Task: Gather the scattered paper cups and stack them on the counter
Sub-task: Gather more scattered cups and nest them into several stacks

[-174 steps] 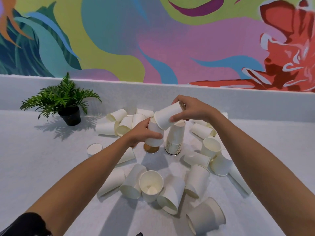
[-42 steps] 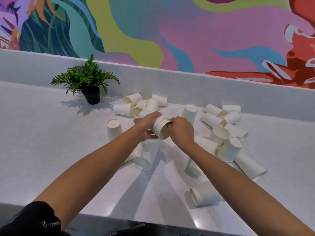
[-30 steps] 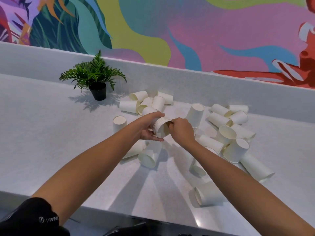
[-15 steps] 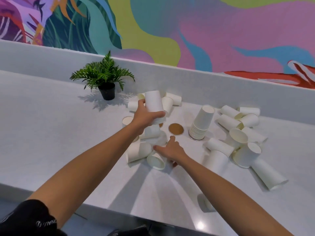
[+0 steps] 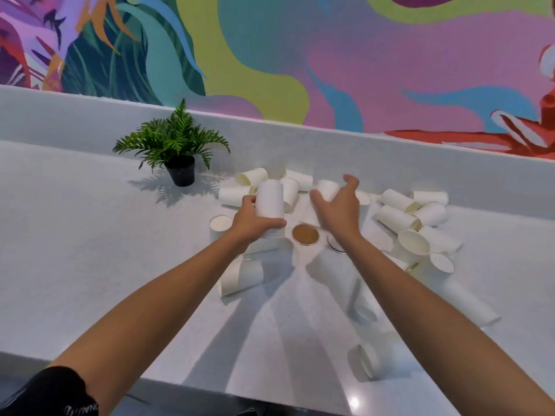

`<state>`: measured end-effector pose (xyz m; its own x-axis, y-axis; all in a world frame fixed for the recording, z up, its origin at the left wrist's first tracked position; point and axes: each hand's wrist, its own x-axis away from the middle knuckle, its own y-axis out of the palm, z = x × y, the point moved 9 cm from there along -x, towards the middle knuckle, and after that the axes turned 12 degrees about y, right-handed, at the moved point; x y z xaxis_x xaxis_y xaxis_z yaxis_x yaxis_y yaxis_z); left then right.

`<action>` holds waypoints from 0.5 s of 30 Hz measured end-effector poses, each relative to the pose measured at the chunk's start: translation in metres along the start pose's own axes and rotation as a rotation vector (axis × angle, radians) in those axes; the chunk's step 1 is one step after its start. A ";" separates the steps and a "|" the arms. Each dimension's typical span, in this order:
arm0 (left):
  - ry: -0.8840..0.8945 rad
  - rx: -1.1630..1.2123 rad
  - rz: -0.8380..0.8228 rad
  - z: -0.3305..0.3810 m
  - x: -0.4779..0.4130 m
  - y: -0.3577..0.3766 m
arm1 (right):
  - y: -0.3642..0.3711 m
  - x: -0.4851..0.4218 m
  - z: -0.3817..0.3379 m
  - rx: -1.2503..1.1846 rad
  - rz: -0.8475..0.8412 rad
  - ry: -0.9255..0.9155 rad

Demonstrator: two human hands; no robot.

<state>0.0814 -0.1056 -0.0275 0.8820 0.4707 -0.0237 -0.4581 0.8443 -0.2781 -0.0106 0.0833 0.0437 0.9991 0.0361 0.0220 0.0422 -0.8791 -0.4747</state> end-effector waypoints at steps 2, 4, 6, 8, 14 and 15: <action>-0.007 -0.019 -0.028 0.001 0.000 0.006 | -0.027 -0.004 -0.027 -0.195 0.081 -0.078; 0.015 -0.067 -0.089 0.006 -0.001 0.016 | -0.040 -0.003 -0.046 -0.294 0.086 -0.160; 0.057 -0.116 -0.159 0.014 -0.002 0.028 | -0.038 -0.002 -0.054 -0.304 0.033 -0.214; 0.105 -0.131 -0.193 0.024 -0.003 0.037 | -0.027 -0.003 -0.052 -0.252 -0.052 -0.219; 0.163 -0.084 -0.238 0.039 -0.006 0.054 | 0.007 -0.005 -0.025 -0.040 -0.292 -0.128; 0.169 -0.081 -0.241 0.040 -0.007 0.056 | 0.012 -0.006 -0.021 -0.005 -0.337 -0.112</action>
<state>0.0450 -0.0512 -0.0047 0.9733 0.2040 -0.1053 -0.2288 0.9000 -0.3710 -0.0162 0.0629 0.0565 0.9230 0.3763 0.0804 0.3701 -0.8112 -0.4528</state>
